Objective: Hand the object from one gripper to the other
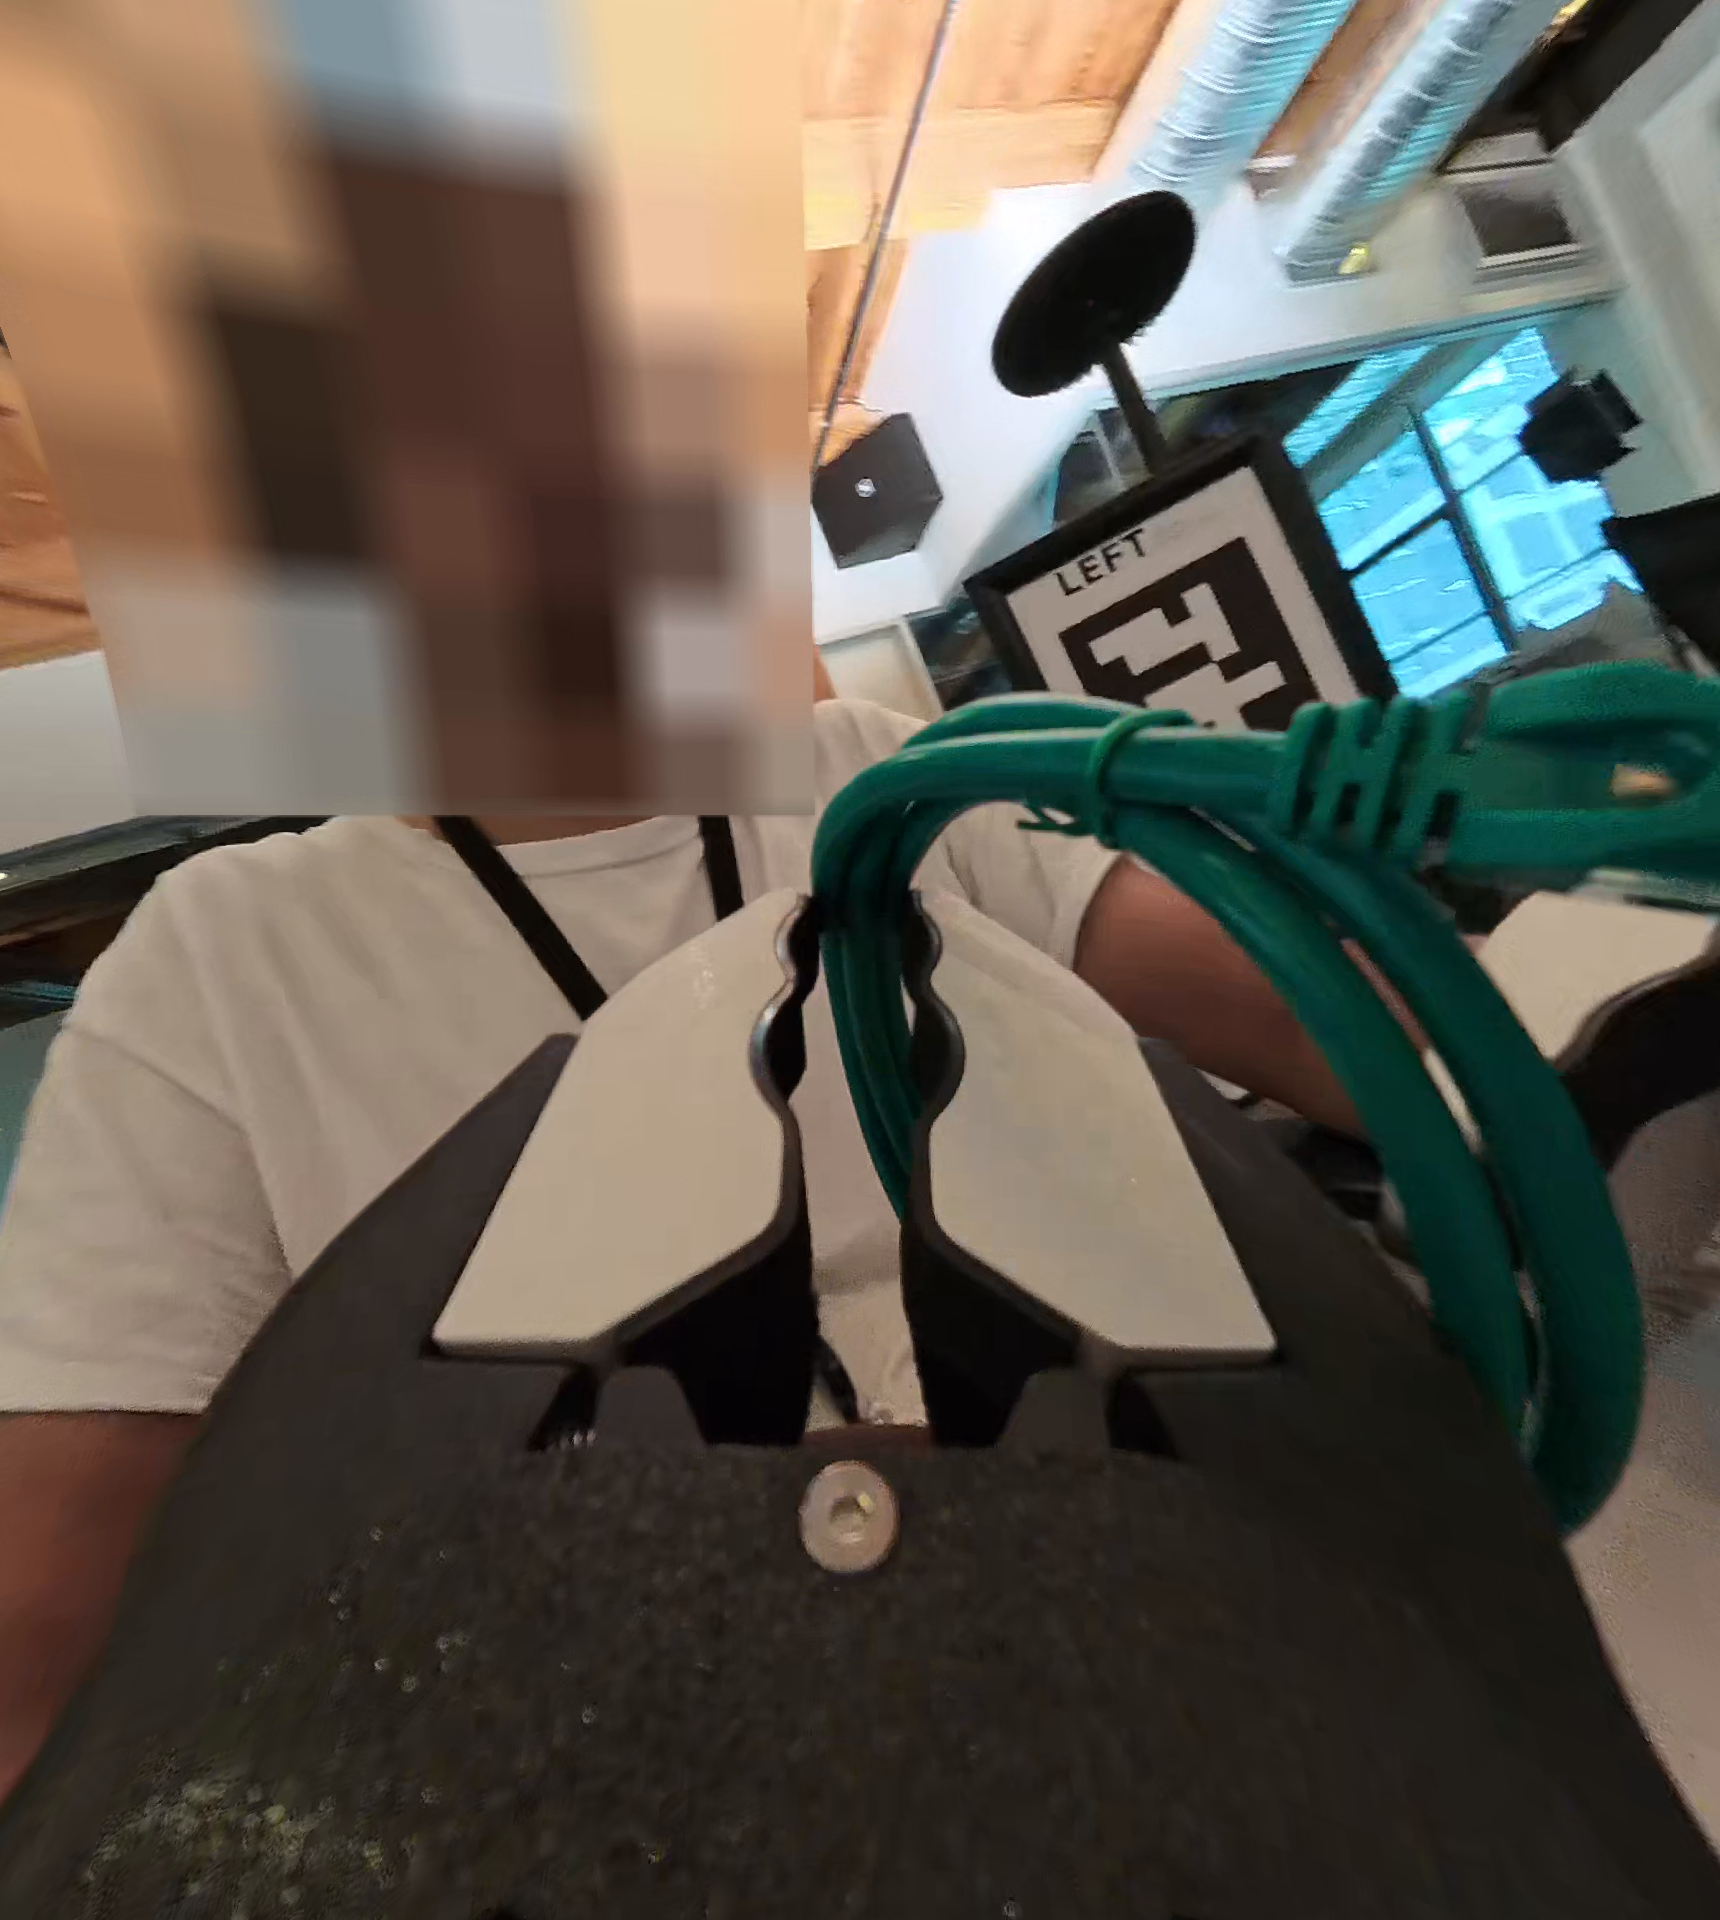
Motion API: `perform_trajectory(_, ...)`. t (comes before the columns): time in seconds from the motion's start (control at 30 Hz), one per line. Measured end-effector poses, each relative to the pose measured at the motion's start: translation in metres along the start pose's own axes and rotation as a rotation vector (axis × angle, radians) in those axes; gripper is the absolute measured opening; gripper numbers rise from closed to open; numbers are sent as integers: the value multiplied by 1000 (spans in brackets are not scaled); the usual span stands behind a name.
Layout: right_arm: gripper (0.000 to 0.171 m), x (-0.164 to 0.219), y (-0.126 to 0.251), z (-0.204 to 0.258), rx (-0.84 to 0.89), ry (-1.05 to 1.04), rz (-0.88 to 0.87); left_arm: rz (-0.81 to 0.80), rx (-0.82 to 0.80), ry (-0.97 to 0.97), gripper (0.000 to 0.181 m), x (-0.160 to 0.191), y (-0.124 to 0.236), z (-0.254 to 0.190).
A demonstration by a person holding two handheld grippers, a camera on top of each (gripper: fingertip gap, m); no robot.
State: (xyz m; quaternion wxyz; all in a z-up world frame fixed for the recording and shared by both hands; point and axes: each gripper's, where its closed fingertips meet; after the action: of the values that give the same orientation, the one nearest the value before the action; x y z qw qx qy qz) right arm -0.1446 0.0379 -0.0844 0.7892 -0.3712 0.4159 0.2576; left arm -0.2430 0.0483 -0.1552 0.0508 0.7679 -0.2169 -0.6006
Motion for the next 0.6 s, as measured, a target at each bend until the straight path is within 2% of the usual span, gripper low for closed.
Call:
perform_trajectory(0.13, 15, 0, 0, 0, -42, -12, -17, -18, 78, -20, 39, -3, -14, -16)
perform_trajectory(0.23, 15, -3, 9, -2, -30, -15, -47, -34, 72, 16, 19, -2, -14, -13)
perform_trajectory(0.27, 15, -2, 10, -1, -27, -20, -39, -27, 58, 28, 7, 1, -15, -9)
perform_trajectory(0.37, 16, 5, 11, -9, 13, -56, -18, -46, 50, 69, 5, 2, -14, -3)
perform_trajectory(0.47, 17, 7, 16, -15, 63, -68, -24, -18, -35, 47, 5, 5, -11, 5)
perform_trajectory(0.53, 19, 4, 24, -19, 137, -60, -38, -24, -95, 59, 5, 3, -3, 14)
perform_trajectory(0.6, 29, 0, 39, -26, 266, -51, -57, -39, -182, 82, 5, 2, 10, 27)
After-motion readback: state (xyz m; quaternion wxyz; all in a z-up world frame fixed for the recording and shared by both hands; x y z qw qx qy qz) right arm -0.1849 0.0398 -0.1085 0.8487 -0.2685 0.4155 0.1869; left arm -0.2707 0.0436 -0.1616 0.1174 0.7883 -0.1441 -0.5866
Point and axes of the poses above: each gripper's, where its closed fingertips meet, y back along the fingers, x out of its underside, z = x × y across the jaws, and after that the axes turned 11 degrees about z, right-handed
